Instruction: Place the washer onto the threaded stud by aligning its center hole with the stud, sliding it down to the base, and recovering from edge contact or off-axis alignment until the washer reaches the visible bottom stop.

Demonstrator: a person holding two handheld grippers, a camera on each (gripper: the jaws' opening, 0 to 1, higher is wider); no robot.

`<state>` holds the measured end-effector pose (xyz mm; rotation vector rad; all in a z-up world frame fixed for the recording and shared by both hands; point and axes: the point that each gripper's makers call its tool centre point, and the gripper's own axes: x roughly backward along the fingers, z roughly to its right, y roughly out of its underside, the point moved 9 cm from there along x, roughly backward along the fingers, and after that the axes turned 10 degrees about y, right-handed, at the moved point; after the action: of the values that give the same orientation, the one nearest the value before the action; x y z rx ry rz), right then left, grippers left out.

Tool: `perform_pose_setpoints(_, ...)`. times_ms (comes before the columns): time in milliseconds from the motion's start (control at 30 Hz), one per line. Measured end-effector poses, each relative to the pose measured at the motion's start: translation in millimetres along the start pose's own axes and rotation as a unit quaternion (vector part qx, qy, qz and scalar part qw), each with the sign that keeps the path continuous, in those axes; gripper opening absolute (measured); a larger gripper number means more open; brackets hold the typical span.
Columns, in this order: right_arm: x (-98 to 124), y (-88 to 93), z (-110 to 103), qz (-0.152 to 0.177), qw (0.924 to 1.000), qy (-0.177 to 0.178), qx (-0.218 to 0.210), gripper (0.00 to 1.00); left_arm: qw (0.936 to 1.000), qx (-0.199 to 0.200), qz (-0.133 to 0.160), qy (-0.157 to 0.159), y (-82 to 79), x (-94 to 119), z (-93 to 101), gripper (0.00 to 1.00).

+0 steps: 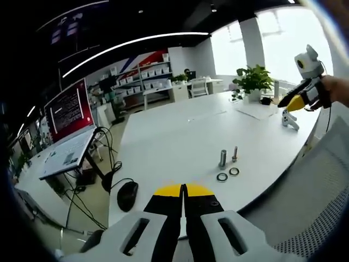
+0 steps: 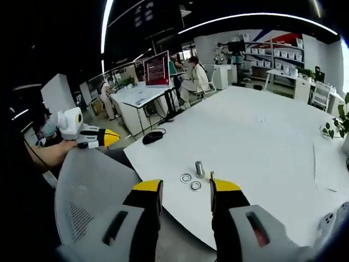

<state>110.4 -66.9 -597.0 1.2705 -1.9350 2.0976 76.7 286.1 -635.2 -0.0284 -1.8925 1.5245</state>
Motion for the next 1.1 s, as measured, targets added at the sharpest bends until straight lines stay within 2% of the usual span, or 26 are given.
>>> perform_pose_setpoints(167, 21, 15.5, 10, 0.0, 0.9992, 0.039, -0.006, 0.38, 1.0, -0.002, -0.001, 0.003, 0.2, 0, 0.7, 0.0)
perform_pose_setpoints(267, 33, 23.7, 9, 0.018, 0.9966, 0.076, -0.027, 0.46, 1.0, -0.002, 0.001, 0.002, 0.1, 1, 0.2, 0.0)
perform_pose_setpoints(533, 50, 50.2, -6, 0.014, 0.9948, 0.085, -0.054, 0.48, 1.0, -0.001, 0.007, -0.003, -0.5, 2, 0.1, 0.0)
perform_pose_setpoints(600, 52, 55.6, -5, 0.014, 0.9931, 0.096, -0.067, 0.51, 0.9996, -0.003, 0.028, 0.003, -3.4, 3, 1.2, 0.0)
perform_pose_setpoints(633, 53, 59.9, -7, 0.012, 0.9921, 0.099, -0.076, 0.52, 0.9995, -0.005, 0.03, 0.0, -3.4, 4, 0.8, 0.0)
perform_pose_setpoints(700, 54, 64.9, -13, 0.017, 0.9918, 0.096, -0.083, 0.55, 0.9998, -0.005, 0.018, -0.002, -2.0, 3, 0.8, 0.0)
perform_pose_setpoints(800, 54, 66.3, -20, 0.042, 0.9889, 0.098, -0.103, 0.58, 0.9999, -0.009, 0.013, -0.005, -0.9, 3, 1.8, 0.0)
perform_pose_setpoints(867, 54, 67.3, -24, 0.047, 0.987, 0.095, -0.12, 0.58, 0.9998, -0.012, 0.013, -0.007, -1.1, 4, 2.4, 0.0)
perform_pose_setpoints(1100, 51, 67.6, -32, 0.053, 0.9842, 0.104, -0.133, 0.58, 0.9998, -0.019, 0.008, 0.0, -0.1, 4, 3.8, 0.0)
